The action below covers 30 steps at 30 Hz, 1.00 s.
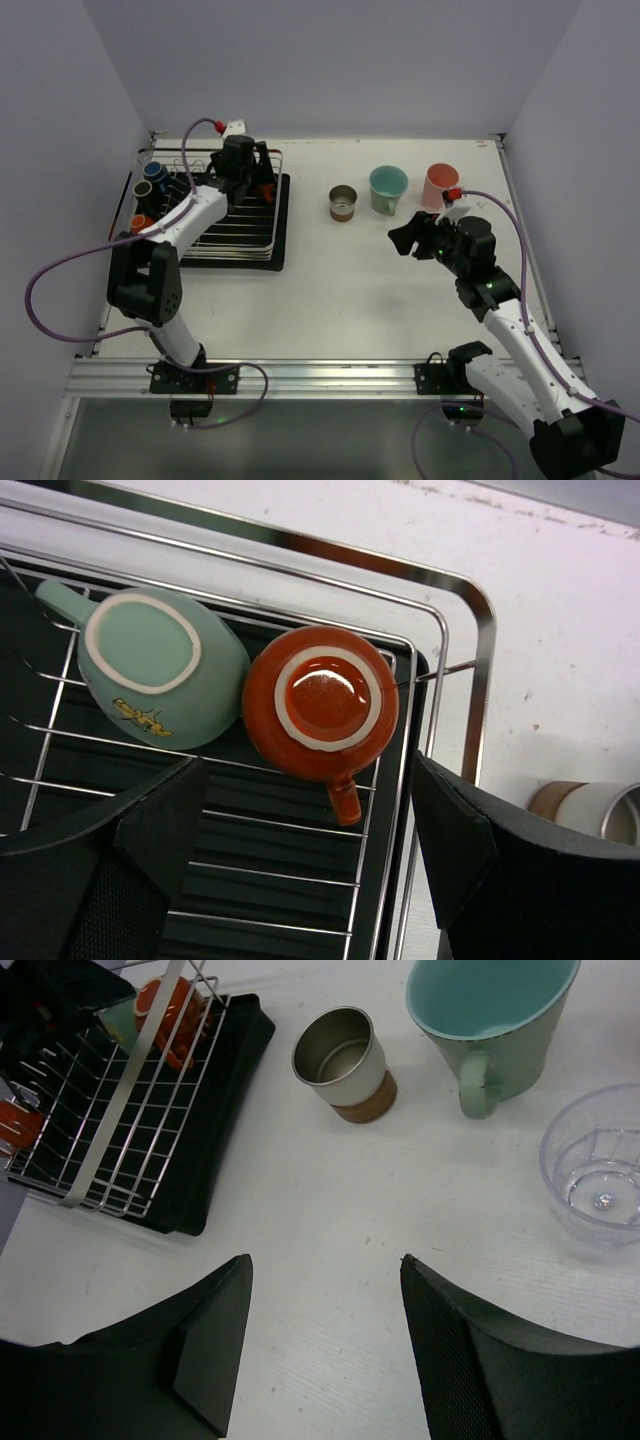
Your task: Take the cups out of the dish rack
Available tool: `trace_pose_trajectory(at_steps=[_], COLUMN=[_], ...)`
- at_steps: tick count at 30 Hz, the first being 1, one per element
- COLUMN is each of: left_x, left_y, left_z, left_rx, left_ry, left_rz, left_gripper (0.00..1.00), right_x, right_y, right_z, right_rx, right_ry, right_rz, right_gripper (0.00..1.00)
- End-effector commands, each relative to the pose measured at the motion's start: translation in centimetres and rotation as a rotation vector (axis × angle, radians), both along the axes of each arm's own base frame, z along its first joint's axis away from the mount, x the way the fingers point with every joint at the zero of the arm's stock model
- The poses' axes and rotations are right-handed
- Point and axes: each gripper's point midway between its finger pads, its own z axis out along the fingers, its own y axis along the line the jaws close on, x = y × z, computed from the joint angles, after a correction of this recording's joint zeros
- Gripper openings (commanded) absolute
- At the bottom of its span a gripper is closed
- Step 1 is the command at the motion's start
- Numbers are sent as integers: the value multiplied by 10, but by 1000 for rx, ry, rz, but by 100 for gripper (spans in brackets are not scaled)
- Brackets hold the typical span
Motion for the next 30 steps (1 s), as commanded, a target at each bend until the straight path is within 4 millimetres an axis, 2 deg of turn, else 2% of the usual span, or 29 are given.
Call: trace_pose_trajectory(at_steps=[1, 6, 7, 13, 22, 30], left_x=[24, 33, 35, 43, 55, 59], left_y=[-4, -3, -4, -8, -5, -5], left_z=[19, 8, -1, -20, -32, -47], left_rx=[-17, -3, 3, 21, 75, 93], left_ry=[-80, -72, -56, -32, -24, -1], left_rz=[13, 24, 22, 6, 8, 7], left_gripper=[88, 90, 90, 91, 94, 94], right_x=[2, 0, -1, -5, -11, -13], right_y=[11, 16, 18, 26, 39, 42], right_z=[17, 19, 20, 20, 20, 21], right_rx=[46, 50, 50, 42, 34, 33], right_ry=[-60, -66, -70, -67, -73, -73], right_rz=[45, 69, 76, 111, 162, 175], right_gripper=[64, 64, 64, 64, 64, 64])
